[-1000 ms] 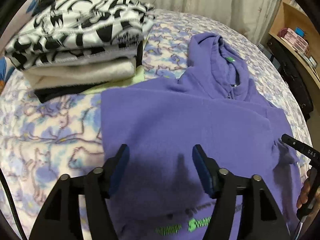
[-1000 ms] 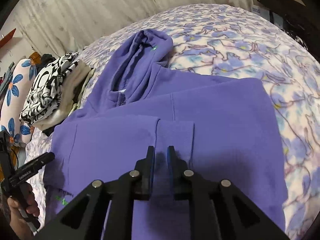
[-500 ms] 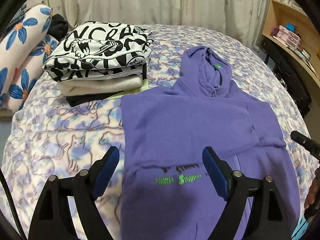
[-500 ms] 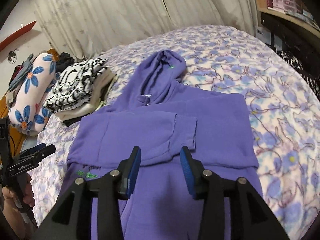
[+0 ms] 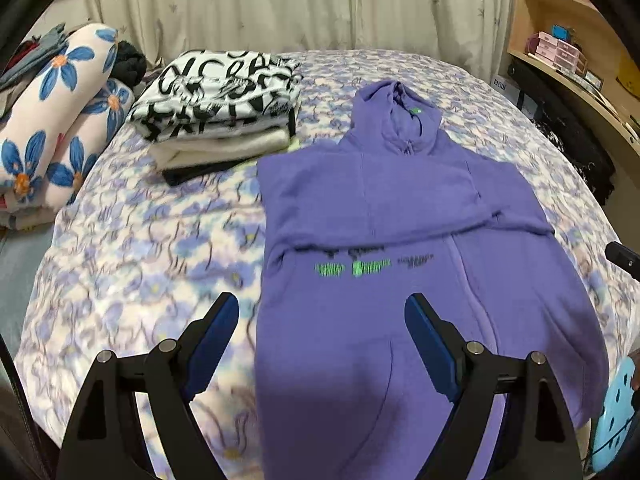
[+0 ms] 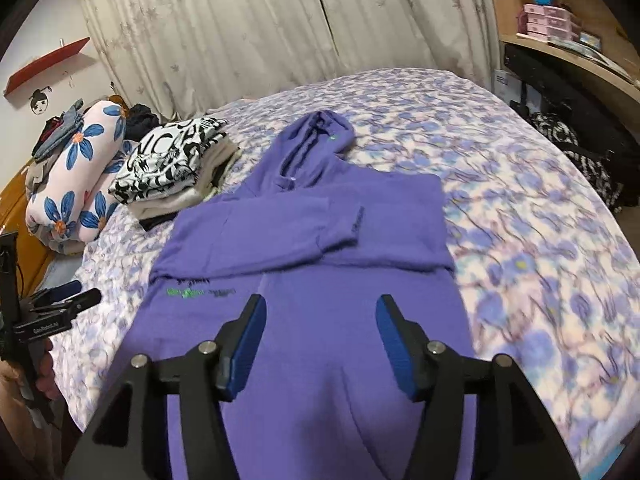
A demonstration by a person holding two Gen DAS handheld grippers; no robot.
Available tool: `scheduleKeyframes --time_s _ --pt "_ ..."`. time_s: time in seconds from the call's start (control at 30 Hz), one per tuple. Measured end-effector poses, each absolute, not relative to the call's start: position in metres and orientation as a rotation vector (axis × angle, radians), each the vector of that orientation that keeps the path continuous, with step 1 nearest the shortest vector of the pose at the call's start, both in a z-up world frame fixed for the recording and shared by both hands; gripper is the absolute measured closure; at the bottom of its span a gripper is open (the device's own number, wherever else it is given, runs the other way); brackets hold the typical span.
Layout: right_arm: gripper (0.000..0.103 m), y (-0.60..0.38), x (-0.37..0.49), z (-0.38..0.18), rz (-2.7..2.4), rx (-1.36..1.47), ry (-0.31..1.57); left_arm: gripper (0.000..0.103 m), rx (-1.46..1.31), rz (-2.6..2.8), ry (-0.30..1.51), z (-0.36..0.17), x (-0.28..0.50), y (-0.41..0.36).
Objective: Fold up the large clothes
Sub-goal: 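Move both grippers toward the hoodie hem, then grasp the ribbed hoodie hem with both grippers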
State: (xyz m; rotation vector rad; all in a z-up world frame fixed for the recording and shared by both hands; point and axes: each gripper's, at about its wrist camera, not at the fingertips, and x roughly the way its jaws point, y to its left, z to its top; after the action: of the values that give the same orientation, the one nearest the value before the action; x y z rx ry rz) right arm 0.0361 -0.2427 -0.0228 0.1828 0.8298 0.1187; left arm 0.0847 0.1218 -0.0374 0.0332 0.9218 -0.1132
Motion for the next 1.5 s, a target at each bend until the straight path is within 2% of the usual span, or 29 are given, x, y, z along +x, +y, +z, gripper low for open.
scheduleKeyframes --time_s 0.7,1.13,1.2,1.3,1.47,1.5 --pt "0.046 -0.328 -0.068 -0.117 0.062 0.343 1.028 0.019 -0.186 -0.113 1.16 -0.138 -0.017 0.175" --pt "0.046 -0.315 -0.092 -0.135 0.241 0.404 1.035 0.018 -0.227 -0.164 1.133 -0.153 -0.033 0.175" --pt "0.053 -0.314 -0.091 -0.136 0.253 0.416 1.031 0.011 -0.243 -0.18 1.14 -0.157 -0.03 0.175" --pt "0.065 -0.314 -0.089 -0.139 0.264 0.433 1.022 0.007 -0.242 -0.18 1.138 -0.161 -0.028 0.172" --pt "0.077 -0.311 -0.087 -0.139 0.248 0.406 1.016 0.008 -0.208 -0.15 1.122 -0.161 -0.028 0.161" --pt "0.081 -0.309 -0.087 -0.138 0.245 0.397 1.015 0.011 -0.201 -0.141 1.124 -0.16 -0.028 0.16"
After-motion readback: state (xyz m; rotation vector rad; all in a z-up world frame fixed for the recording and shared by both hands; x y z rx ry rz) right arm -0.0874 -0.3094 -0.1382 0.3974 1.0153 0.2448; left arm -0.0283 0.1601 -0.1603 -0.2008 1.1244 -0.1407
